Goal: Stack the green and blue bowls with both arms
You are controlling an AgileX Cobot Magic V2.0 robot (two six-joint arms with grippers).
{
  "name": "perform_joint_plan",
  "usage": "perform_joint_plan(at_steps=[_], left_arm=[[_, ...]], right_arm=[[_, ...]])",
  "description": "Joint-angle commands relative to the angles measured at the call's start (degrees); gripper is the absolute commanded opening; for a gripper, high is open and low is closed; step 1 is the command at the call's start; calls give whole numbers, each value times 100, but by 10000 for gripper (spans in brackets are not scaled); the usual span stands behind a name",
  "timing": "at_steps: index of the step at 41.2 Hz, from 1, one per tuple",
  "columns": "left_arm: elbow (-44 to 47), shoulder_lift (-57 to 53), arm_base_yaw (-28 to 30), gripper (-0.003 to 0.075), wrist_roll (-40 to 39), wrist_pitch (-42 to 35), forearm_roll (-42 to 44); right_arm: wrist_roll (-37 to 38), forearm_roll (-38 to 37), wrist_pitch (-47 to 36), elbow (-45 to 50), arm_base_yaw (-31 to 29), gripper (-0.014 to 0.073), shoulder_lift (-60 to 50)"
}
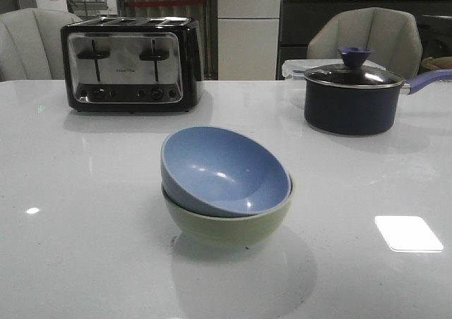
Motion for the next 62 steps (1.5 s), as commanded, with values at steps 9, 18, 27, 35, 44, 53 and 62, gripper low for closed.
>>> perform_joint_plan(at_steps=[9,18,27,35,44,53,62], left_arm=[[30,-115,-37,93,9,-548,-54],[30,-115,-37,93,9,-548,-54],[30,-115,-37,93,9,-548,-54],[30,-115,-37,93,9,-548,-54],[30,-107,-37,93,9,-548,-54],[30,-107,-37,93,9,-548,-54],[30,-107,-37,93,9,-548,-54]], right_arm=[[-69,-101,-1657,976,-1763,28,-1411],[-69,-23,-2788,2376,-2601,28,-3034],[-69,17,-3491,3485,-2812,28,-3984],[-69,32,-4147,4115,-2845,28,-4419],[-69,32,-4238,4100,-2840,28,-4365],[369,-379,-4743,4100,-2869,28,-4387],[1835,-1475,-4877,4100,-3019,28,-4398]])
